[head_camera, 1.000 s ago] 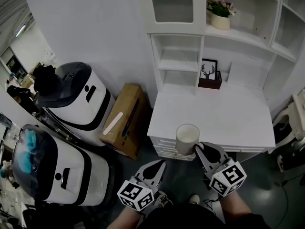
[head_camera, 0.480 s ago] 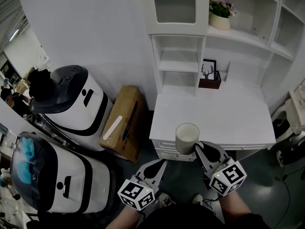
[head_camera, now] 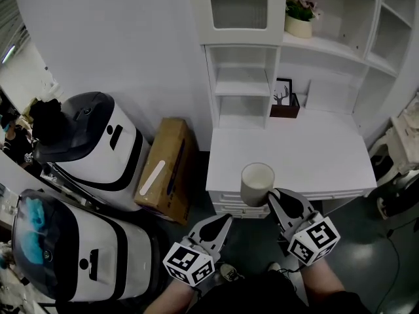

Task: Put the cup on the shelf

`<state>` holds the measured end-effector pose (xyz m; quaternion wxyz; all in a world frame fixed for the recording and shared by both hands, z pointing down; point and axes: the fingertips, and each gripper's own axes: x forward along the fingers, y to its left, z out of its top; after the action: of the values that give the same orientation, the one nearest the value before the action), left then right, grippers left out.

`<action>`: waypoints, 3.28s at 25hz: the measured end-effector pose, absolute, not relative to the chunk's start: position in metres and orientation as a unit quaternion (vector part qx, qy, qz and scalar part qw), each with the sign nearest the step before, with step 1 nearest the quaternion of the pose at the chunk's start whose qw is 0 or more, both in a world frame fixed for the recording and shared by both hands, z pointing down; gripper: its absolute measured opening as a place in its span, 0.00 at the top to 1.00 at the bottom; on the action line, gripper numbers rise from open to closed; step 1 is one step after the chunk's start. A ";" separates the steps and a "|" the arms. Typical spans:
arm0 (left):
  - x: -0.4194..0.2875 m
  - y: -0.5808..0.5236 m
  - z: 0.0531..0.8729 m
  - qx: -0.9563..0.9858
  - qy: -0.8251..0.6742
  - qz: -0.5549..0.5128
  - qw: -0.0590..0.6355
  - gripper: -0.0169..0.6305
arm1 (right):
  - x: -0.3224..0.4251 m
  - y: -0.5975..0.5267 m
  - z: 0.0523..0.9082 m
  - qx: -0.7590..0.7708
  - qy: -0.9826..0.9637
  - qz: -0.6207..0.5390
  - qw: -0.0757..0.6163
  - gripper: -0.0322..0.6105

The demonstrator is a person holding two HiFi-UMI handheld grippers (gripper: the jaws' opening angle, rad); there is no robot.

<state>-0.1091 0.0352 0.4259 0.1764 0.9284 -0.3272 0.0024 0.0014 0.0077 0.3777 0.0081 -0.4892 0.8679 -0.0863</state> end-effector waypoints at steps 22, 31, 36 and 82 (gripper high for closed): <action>-0.125 0.017 0.416 0.922 -0.352 -0.006 0.162 0.97 | -0.012 -0.021 0.362 -0.472 0.879 -0.068 0.017 0.90; -0.110 -0.022 0.415 0.918 -0.364 -0.004 0.161 0.97 | 0.002 -0.065 0.361 -0.461 0.885 -0.070 0.020 0.90; -0.098 -0.043 0.416 0.917 -0.365 -0.001 0.162 0.97 | 0.012 -0.088 0.361 -0.456 0.887 -0.069 0.020 0.90; -0.038 -0.210 0.421 0.889 -0.430 0.001 0.158 0.97 | 0.073 -0.286 0.369 -0.414 0.908 -0.063 0.023 0.90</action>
<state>-0.0383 -0.2105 0.4206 0.1581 0.8887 -0.4304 0.0009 0.0725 -0.2857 0.3690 0.0229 -0.4139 0.9079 -0.0630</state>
